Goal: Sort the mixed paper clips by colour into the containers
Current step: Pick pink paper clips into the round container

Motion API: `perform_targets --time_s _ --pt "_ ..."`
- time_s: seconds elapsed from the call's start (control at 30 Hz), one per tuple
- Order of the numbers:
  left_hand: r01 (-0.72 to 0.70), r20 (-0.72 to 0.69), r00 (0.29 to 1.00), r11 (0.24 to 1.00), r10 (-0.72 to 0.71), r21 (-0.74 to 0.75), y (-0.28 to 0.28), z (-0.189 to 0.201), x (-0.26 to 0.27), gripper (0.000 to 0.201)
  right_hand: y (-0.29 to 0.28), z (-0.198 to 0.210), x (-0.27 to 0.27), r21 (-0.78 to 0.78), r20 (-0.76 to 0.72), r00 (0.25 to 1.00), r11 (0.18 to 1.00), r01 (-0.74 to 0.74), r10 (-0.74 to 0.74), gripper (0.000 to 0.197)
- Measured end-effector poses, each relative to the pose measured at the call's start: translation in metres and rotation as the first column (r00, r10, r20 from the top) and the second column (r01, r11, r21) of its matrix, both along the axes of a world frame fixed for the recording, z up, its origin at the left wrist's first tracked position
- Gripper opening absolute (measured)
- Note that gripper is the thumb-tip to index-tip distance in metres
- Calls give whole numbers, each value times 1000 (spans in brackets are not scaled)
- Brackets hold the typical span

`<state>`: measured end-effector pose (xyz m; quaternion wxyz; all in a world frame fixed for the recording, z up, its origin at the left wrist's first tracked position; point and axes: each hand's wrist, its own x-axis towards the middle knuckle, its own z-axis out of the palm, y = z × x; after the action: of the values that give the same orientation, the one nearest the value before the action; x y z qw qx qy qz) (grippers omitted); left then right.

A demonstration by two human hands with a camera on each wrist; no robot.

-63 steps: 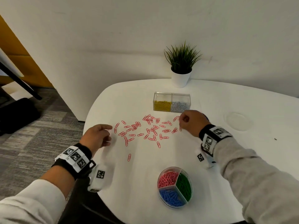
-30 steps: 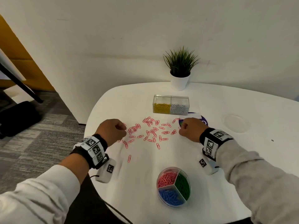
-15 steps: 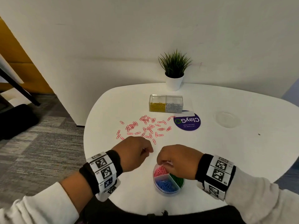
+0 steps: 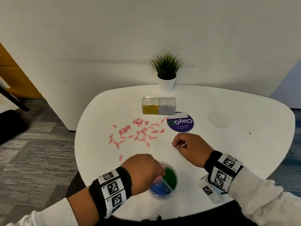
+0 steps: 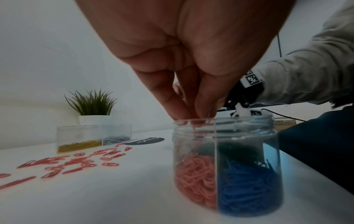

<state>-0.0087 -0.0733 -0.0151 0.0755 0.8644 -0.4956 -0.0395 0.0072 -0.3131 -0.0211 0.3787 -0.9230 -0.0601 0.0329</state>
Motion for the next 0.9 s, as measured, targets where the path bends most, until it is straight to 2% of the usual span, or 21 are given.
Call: perform_targets --time_s 0.07,0.2,0.27,0.37,0.43,0.5,0.53,0.6,0.67,0.7,0.8,0.9 --pt "-10 -13 1000 1000 10 -1 0 0 0 26 -7 -5 14 -91 -9 1000 996 -11 10 16" --pt "-88 -178 981 993 73 -81 6 2 5 31 -17 -18 63 -284 -22 1000 959 2 -8 19" --pt "-122 -229 969 987 96 -104 10 4 8 29 -19 -22 91 -383 -46 998 923 21 -42 26" --pt "-153 -287 951 980 112 -124 16 3 15 23 -9 -24 124 -509 -106 994 860 -50 -5 41" --pt "-259 -329 925 948 188 -185 24 4 30 19 1 -24 139 -547 -100 994 831 -99 53 48" --pt "-417 -323 886 877 334 -238 38 4 55 19 7 -26 152 -596 -60 992 794 -121 107 42" --pt "-482 -291 862 848 415 -220 47 5 71 20 9 -27 156 -626 -45 990 769 -131 132 36" --pt "-552 -150 827 833 541 -36 66 3 105 27 13 -28 163 -670 -39 987 728 -144 159 25" --pt "-567 18 818 801 575 192 83 -3 136 38 15 -27 165 -694 -27 988 708 -129 153 21" --pt "-576 64 811 776 581 260 91 -7 150 43 14 -28 166 -688 -22 990 716 -118 142 20" --pt "-631 42 757 712 653 308 106 -17 184 48 11 -32 169 -630 -27 995 771 -95 101 18" --pt "-608 1 761 713 648 349 110 -28 199 41 6 -36 171 -547 21 997 836 -48 71 11"
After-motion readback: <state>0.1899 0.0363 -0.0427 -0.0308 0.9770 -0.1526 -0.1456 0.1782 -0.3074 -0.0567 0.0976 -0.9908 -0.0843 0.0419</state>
